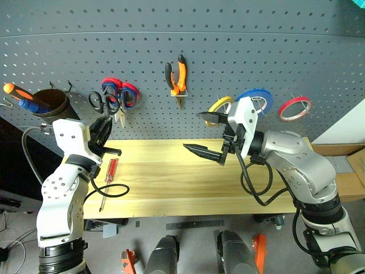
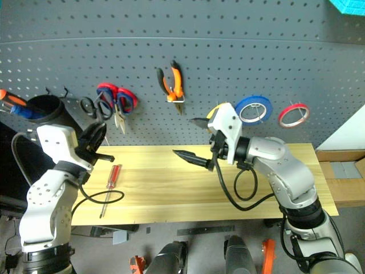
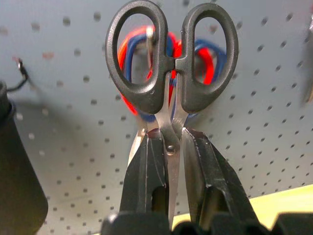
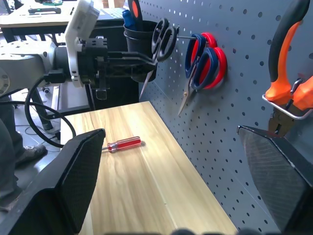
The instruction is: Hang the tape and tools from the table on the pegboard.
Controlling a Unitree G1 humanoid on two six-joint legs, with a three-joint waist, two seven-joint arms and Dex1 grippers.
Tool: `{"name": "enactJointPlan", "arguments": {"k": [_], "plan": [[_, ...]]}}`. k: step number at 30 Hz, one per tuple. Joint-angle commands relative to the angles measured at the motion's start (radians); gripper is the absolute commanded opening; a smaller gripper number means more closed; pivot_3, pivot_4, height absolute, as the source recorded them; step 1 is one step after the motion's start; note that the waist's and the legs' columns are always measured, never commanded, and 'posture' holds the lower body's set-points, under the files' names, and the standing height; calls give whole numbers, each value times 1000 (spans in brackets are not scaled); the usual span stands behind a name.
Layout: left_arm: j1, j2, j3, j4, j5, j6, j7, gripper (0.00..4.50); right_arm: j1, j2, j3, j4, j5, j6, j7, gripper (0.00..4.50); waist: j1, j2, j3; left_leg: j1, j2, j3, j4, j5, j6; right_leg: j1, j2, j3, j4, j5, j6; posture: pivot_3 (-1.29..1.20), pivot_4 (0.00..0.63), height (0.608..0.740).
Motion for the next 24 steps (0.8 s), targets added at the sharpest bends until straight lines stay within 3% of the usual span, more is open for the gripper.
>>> {"name": "enactJointPlan", "arguments": {"k": [1,21,24], "plan": [[-12,17,5,-17,8,-5,6,168,-5,-1,-17,-54,9,-15,0,4500,0,0,0,0,0,0,0,0,0,0,0,0,0,0,0,-37,203,740],[-43,15,-5,34,27,2,11,168,6,0,-19,-64,7,-18,-7,4500,-16,0,0,0,0,0,1,0,0,0,0,0,1,0,0,-53,203,740],[-47,7,-4,36,14,-10,3,1077,5,4,-23,-64,6,-27,-12,4500,-16,0,0,0,0,0,1,0,0,0,0,0,1,0,0,-55,204,740]]}}
